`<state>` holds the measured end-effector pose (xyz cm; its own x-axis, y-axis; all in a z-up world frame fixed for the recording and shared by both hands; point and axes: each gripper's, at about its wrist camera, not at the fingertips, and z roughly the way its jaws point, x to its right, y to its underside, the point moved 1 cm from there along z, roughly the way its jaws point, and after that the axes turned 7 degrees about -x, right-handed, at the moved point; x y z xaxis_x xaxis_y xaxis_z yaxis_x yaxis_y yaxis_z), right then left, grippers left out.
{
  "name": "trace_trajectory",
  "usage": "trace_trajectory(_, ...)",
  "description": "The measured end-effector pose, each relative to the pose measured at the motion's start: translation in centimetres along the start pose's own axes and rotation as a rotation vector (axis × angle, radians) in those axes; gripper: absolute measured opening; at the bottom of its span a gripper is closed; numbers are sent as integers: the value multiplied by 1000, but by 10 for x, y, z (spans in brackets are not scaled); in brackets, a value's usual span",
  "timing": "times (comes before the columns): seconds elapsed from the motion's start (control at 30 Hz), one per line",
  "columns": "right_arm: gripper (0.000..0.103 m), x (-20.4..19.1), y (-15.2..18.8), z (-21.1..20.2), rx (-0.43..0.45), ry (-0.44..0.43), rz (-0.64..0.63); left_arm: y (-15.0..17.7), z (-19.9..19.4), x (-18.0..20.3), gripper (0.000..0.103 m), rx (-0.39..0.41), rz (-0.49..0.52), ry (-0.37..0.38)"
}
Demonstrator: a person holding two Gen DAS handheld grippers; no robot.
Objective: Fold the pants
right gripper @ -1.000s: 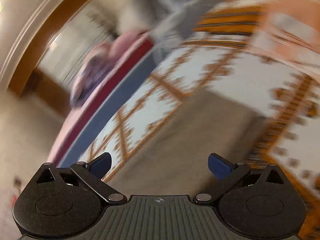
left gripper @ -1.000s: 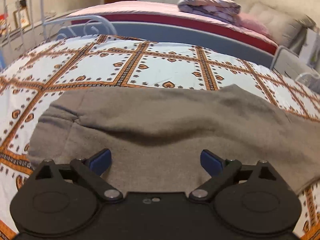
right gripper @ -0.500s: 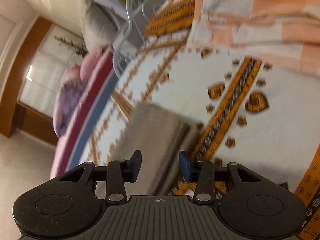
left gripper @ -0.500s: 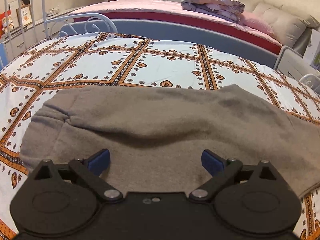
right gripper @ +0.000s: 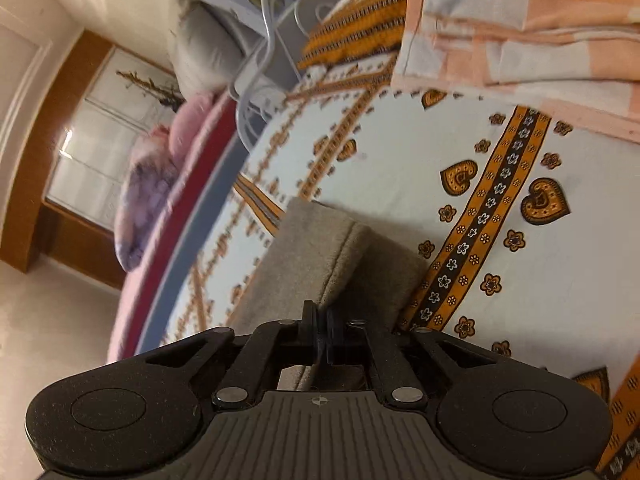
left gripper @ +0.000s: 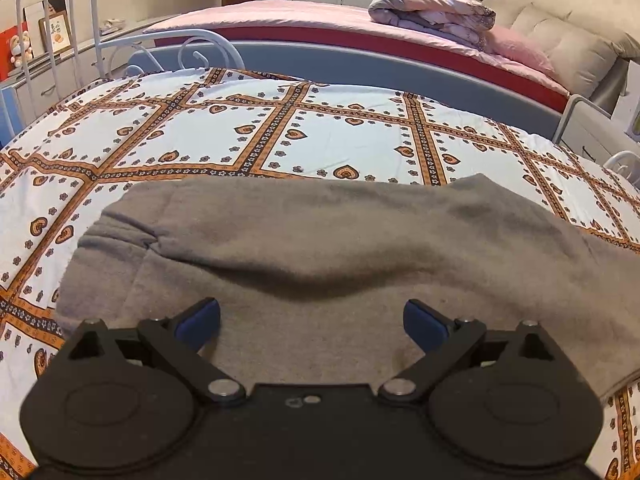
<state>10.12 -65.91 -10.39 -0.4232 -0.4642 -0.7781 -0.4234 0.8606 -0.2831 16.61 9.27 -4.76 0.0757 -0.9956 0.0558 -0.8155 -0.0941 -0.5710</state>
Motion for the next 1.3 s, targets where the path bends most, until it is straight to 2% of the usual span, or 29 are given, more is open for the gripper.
trace_trajectory(0.13, 5, 10, 1, 3, -34, 71, 25, 0, -1, 2, 92, 4, 1, -9)
trace_trajectory(0.2, 6, 10, 2, -4, -24, 45, 34, 1, -2, 5, 92, 3, 24, 17)
trace_trajectory(0.27, 11, 7, 2, -13, 2, 55, 24, 3, -4, 11, 92, 0, 45, 45)
trace_trajectory(0.3, 19, 9, 2, -14, 1, 60, 39, 4, -6, 15, 92, -2, 54, 87)
trace_trajectory(0.33, 33, 12, 2, -10, -15, 69, 51, 6, -7, 21, 92, -1, 59, 139)
trace_trajectory(0.37, 39, 14, 2, -5, -34, 78, 55, 7, -9, 27, 91, -2, 64, 177)
trace_trajectory(0.4, 41, 15, 3, 0, -45, 74, 50, 10, -11, 37, 91, 1, 77, 207)
trace_trajectory(0.5, 39, 5, 1, 10, -39, 77, -18, 23, -10, 72, 92, 21, 148, 207)
trace_trajectory(0.53, 14, -1, 1, 13, -43, 91, -60, 29, -5, 82, 92, 15, 165, 185)
trace_trajectory(0.57, 9, -8, 2, 14, -33, 114, -105, 35, 7, 91, 91, -33, 181, 124)
trace_trajectory(0.6, 9, -10, 2, 12, -12, 104, -115, 43, 16, 94, 96, -46, 196, 75)
trace_trajectory(0.63, 9, -11, 1, 10, 4, 99, -117, 49, 17, 94, 97, -9, 203, 65)
trace_trajectory(0.77, 9, 3, 0, 19, -27, 147, -88, 48, 13, 87, 97, 1, 170, 70)
trace_trajectory(0.87, 10, 2, -1, 16, -36, 123, -97, 47, 12, 84, 97, -1, 151, 51)
trace_trajectory(0.97, 18, 5, 0, 10, -45, 113, -80, 48, 10, 87, 97, 2, 146, 29)
trace_trajectory(1.13, 19, 8, 2, -9, -40, 75, -54, 48, 11, 89, 97, 8, 131, 22)
trace_trajectory(1.3, 19, 16, 2, -8, -62, 61, -6, 45, 9, 93, 97, 6, 124, 27)
